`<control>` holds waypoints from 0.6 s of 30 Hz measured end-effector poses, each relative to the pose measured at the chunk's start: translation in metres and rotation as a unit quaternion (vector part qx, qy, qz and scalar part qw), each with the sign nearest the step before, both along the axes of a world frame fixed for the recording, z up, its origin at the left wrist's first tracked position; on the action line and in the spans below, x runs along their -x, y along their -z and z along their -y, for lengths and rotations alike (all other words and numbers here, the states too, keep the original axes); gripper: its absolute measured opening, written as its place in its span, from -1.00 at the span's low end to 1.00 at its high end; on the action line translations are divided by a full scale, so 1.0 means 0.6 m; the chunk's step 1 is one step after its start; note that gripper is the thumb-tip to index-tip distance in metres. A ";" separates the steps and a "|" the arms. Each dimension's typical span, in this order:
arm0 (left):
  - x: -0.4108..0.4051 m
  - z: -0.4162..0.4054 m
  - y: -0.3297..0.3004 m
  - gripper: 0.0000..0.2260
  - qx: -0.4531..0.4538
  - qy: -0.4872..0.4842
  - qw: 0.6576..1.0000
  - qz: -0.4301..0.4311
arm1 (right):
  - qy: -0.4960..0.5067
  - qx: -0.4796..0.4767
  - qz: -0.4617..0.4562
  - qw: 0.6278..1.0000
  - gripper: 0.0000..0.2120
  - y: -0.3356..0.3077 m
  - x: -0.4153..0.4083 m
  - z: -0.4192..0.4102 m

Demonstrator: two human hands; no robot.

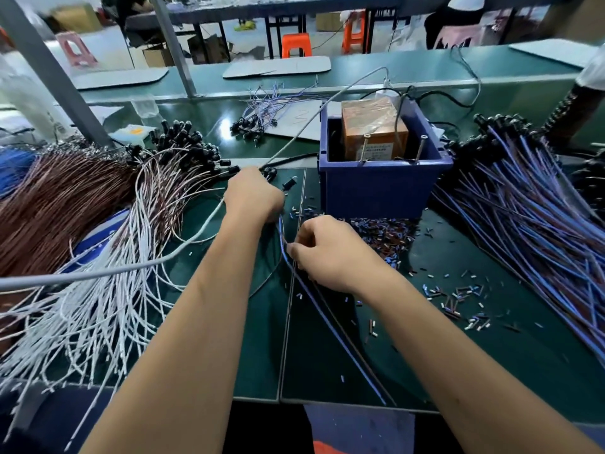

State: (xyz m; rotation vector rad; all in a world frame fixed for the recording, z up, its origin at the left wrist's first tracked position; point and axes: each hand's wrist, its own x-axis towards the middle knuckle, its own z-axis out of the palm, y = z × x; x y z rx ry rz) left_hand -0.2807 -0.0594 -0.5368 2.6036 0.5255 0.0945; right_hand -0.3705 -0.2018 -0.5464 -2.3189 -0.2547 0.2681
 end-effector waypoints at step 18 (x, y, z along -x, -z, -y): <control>-0.002 -0.004 -0.013 -0.69 -0.064 0.052 0.995 0.060 | 0.072 -0.064 0.050 0.994 -0.74 0.022 -0.032 -0.051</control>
